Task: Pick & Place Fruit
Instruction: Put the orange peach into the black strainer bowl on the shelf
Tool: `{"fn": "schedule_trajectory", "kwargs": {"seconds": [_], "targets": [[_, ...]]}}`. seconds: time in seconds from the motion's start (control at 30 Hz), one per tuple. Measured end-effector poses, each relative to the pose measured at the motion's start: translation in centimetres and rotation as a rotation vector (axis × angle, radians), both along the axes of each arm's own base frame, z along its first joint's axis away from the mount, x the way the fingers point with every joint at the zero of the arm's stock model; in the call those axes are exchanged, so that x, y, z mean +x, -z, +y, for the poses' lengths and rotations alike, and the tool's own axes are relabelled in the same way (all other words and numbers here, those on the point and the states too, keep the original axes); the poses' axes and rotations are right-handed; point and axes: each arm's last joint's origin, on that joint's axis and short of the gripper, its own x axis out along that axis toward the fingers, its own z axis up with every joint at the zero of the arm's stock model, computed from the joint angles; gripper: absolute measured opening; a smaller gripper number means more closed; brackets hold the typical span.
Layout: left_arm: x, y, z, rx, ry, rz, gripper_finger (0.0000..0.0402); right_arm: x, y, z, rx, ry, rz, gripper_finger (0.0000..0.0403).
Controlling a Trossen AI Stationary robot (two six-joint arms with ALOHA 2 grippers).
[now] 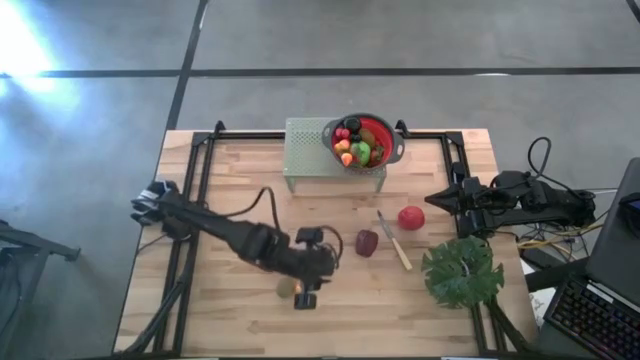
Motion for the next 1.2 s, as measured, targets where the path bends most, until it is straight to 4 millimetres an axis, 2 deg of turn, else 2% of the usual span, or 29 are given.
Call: {"fn": "schedule_trajectory", "kwargs": {"seconds": [0.2,0.57,0.9,1.2], "targets": [[-1.0,3.4,-1.2,0.011,0.007,0.086,0.0128,0.0,0.0,0.0,0.0,0.0,0.0,0.0008],[-1.7,9.6,-0.7,-0.051,-0.094,0.131,0.0128,0.0,0.0,0.0,0.0,0.0,0.0,0.0008],[-2.4,12.9,0.0,-0.093,-0.167,0.126,0.0134,0.0,0.0,0.0,0.0,0.0,0.0,0.0008],[-2.3,14.1,1.7,-0.118,-0.268,0.148,0.0204,0.0,0.0,0.0,0.0,0.0,0.0,0.0008]]}}
